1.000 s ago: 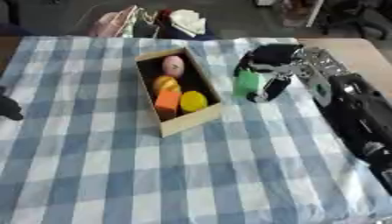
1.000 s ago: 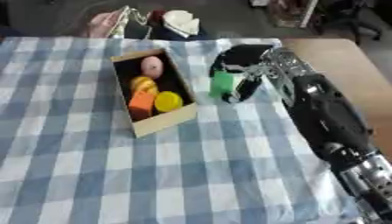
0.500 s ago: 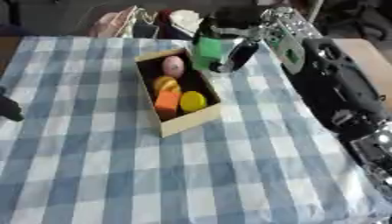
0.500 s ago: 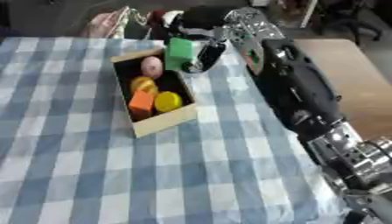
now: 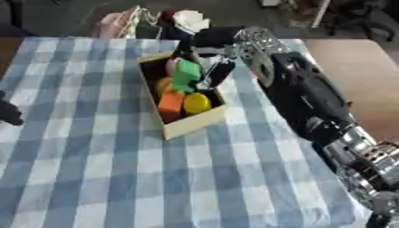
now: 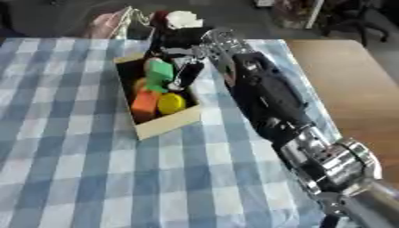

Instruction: Pick up objects on the table and place them in the box.

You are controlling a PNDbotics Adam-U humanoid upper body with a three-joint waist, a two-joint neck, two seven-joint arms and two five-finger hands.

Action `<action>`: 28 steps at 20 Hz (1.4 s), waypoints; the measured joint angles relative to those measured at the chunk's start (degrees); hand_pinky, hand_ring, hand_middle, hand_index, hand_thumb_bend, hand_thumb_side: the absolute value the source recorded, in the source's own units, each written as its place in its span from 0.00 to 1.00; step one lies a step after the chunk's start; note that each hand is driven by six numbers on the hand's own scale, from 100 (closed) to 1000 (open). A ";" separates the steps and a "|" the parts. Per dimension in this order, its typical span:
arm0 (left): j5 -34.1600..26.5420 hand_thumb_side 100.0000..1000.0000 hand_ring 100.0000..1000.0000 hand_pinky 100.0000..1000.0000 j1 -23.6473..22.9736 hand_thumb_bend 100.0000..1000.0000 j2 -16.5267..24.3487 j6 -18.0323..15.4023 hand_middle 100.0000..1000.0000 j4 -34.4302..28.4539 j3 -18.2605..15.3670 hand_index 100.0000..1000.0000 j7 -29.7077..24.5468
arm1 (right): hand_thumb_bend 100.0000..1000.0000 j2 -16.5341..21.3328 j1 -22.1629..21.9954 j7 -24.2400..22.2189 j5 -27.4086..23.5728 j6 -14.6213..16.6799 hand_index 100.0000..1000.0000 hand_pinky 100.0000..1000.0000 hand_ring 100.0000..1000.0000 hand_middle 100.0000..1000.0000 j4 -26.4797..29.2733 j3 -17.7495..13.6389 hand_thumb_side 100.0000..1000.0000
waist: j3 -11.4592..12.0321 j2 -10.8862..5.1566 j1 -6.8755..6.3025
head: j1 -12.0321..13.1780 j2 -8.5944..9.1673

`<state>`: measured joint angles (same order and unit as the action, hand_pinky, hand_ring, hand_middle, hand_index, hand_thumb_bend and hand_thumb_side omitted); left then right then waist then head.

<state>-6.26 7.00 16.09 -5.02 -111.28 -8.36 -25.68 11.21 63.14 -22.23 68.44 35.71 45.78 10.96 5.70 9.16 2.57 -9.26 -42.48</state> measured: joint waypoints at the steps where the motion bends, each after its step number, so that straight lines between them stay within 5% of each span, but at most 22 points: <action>1: 0.00 0.57 0.55 0.75 0.00 0.00 -0.01 0.01 0.56 0.00 0.00 0.77 -0.01 | 0.29 -0.02 0.00 0.53 0.97 -0.18 0.94 0.78 0.78 0.90 -0.18 -0.06 0.51 | 0.00 0.00 0.01 | 0.00 0.00; 6: -0.01 0.57 0.55 0.75 0.00 0.00 -0.01 0.09 0.56 0.01 0.00 0.77 -0.09 | 0.14 0.13 -0.35 2.80 1.61 -0.36 0.93 0.76 0.75 0.86 0.11 -0.77 0.37 | 0.01 0.00 0.02 | 0.03 0.00; 9: -0.01 0.57 0.55 0.75 0.00 0.00 -0.02 0.10 0.56 0.01 0.00 0.77 -0.07 | 0.04 1.16 -1.54 3.80 -2.79 -0.29 0.93 0.75 0.73 0.82 2.22 -1.01 0.27 | -0.06 0.00 0.02 | 0.13 0.00; 14: -0.01 0.56 0.55 0.75 -0.01 0.00 -0.03 0.12 0.56 0.02 -0.03 0.77 0.16 | 0.00 5.01 -5.35 3.21 -18.12 -1.17 0.92 0.72 0.68 0.78 10.71 -0.53 0.20 | -0.39 0.00 0.02 | 0.64 0.00; 20: 0.01 0.56 0.55 0.75 -0.01 0.00 -0.03 0.23 0.56 0.13 -0.24 0.77 0.89 | 0.00 9.44 -13.82 2.80 -38.57 -7.53 0.90 0.68 0.61 0.72 24.22 -1.01 0.20 | -0.68 0.00 0.02 | 1.31 0.02; 28: 0.21 0.57 0.54 0.75 0.01 0.00 -0.42 0.28 0.55 0.62 -0.55 0.77 1.73 | 0.00 10.82 -28.09 7.48 -59.45 -17.60 0.87 0.65 0.55 0.65 41.82 -4.75 0.39 | -1.38 0.00 0.02 | 2.18 0.20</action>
<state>-6.05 7.01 15.67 -4.74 -110.66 -8.91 -23.95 22.03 35.04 -14.76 8.99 18.11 87.60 6.21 4.32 9.16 2.59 -7.08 -42.28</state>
